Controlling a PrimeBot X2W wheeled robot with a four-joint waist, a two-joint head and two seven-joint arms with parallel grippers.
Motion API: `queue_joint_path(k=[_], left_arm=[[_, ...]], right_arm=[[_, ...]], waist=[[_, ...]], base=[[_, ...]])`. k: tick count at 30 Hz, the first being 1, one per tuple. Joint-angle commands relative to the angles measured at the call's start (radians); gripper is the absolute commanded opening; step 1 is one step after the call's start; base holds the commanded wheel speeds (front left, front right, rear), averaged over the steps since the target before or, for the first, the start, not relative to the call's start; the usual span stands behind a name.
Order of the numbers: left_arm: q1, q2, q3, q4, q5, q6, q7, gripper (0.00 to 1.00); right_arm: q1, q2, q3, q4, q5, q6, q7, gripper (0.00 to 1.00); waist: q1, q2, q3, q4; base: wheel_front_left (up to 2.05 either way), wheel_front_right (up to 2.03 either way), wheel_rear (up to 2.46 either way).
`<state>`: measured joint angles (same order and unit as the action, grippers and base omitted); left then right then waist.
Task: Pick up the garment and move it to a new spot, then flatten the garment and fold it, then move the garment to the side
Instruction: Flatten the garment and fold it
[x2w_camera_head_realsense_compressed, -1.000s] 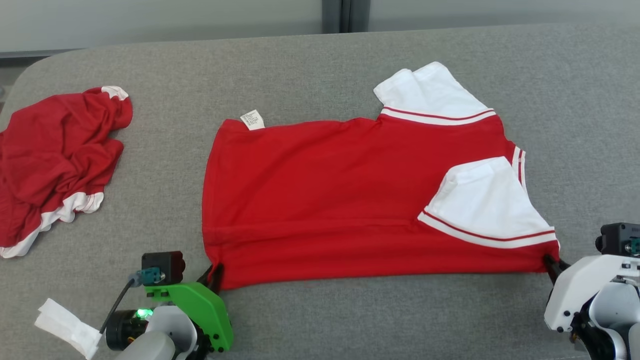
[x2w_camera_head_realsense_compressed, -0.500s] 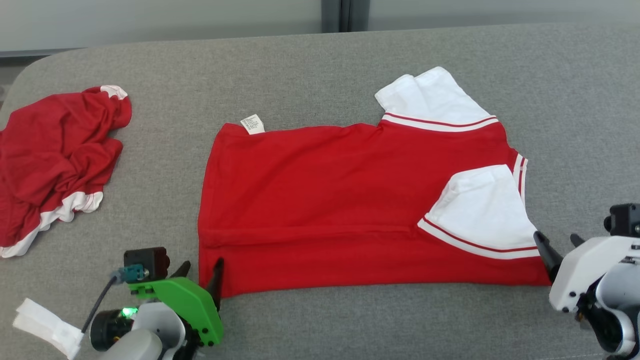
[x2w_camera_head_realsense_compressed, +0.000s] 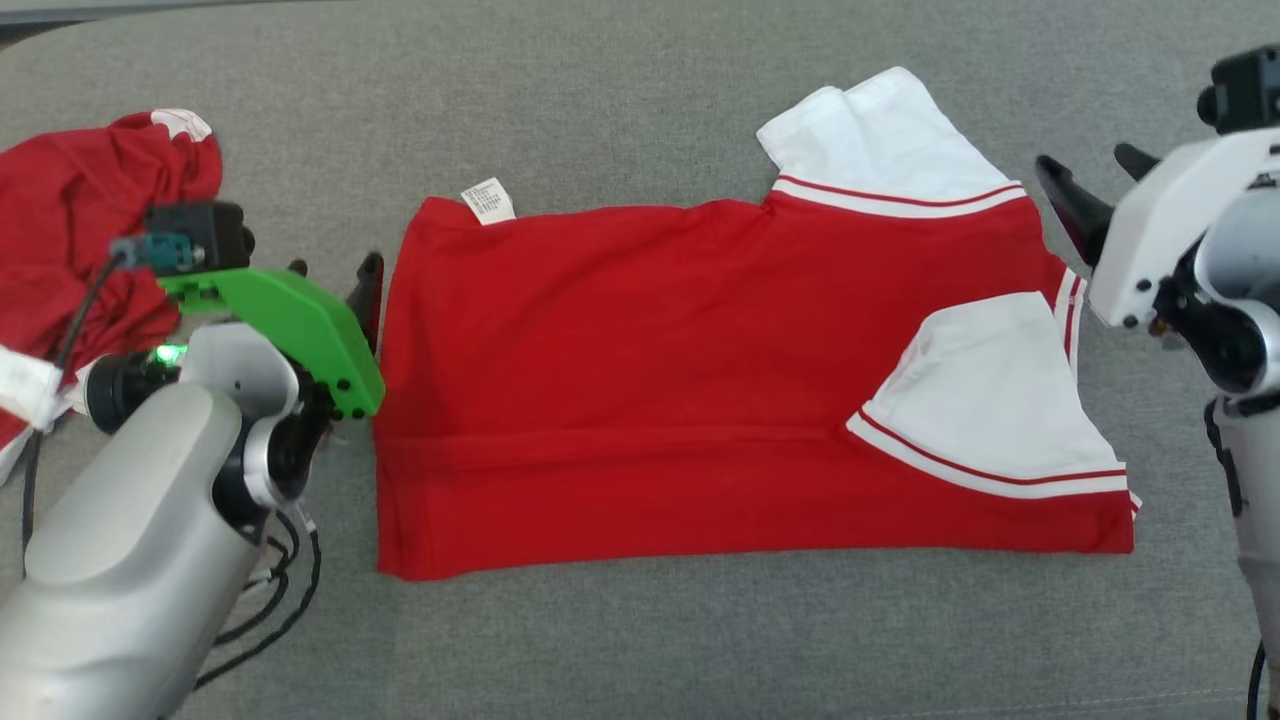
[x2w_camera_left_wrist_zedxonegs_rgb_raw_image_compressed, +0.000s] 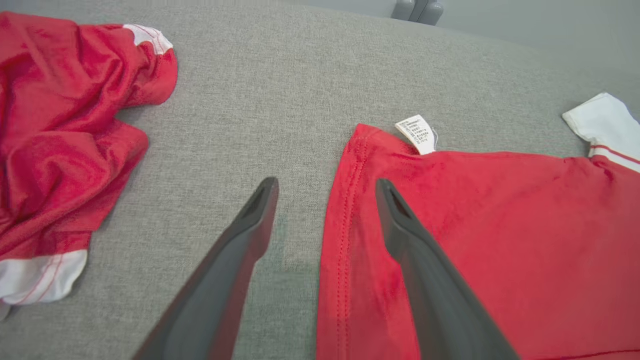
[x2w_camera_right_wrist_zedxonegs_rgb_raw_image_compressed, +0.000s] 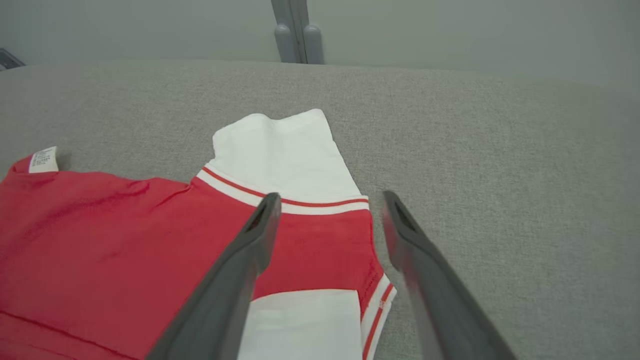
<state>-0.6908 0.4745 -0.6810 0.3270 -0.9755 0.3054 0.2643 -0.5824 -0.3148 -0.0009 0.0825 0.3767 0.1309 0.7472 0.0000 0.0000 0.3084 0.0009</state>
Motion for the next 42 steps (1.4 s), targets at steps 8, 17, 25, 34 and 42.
queue_joint_path(k=[8, 17, 25, 34, 42], left_arm=[[-0.210, -0.071, -0.027, 0.169, 0.025, -0.055, 0.064, 1.00], [-0.294, -0.126, -0.051, 0.268, 0.029, -0.097, 0.085, 1.00], [-0.332, -0.150, -0.123, 0.341, 0.089, -0.097, 0.119, 0.77], [-0.315, -0.208, -0.169, 0.347, 0.089, -0.120, 0.126, 0.00], [-0.312, -0.244, -0.182, 0.358, 0.090, -0.139, 0.096, 0.00]], right_arm=[[-0.248, -0.032, 0.159, 0.203, 0.056, -0.001, -0.084, 1.00], [-0.365, -0.060, 0.247, 0.324, 0.099, 0.000, -0.146, 1.00], [-0.441, -0.098, 0.307, 0.378, 0.099, -0.001, -0.153, 1.00], [-0.531, -0.131, 0.332, 0.460, 0.067, -0.001, -0.159, 1.00], [-0.589, -0.122, 0.332, 0.582, 0.039, -0.001, -0.158, 1.00]], waist=[[0.0000, 0.0000, 0.121, -0.010], [0.0000, 0.0000, 0.171, -0.008], [0.0000, 0.0000, 0.222, 0.006], [0.0000, 0.0000, 0.288, 0.065], [0.0000, 0.0000, 0.315, 0.115]], base=[[0.00, 0.00, 0.00], [0.00, 0.00, 0.00], [0.00, 0.00, 0.00], [0.00, 0.00, 0.00], [0.00, 0.00, 0.00]])
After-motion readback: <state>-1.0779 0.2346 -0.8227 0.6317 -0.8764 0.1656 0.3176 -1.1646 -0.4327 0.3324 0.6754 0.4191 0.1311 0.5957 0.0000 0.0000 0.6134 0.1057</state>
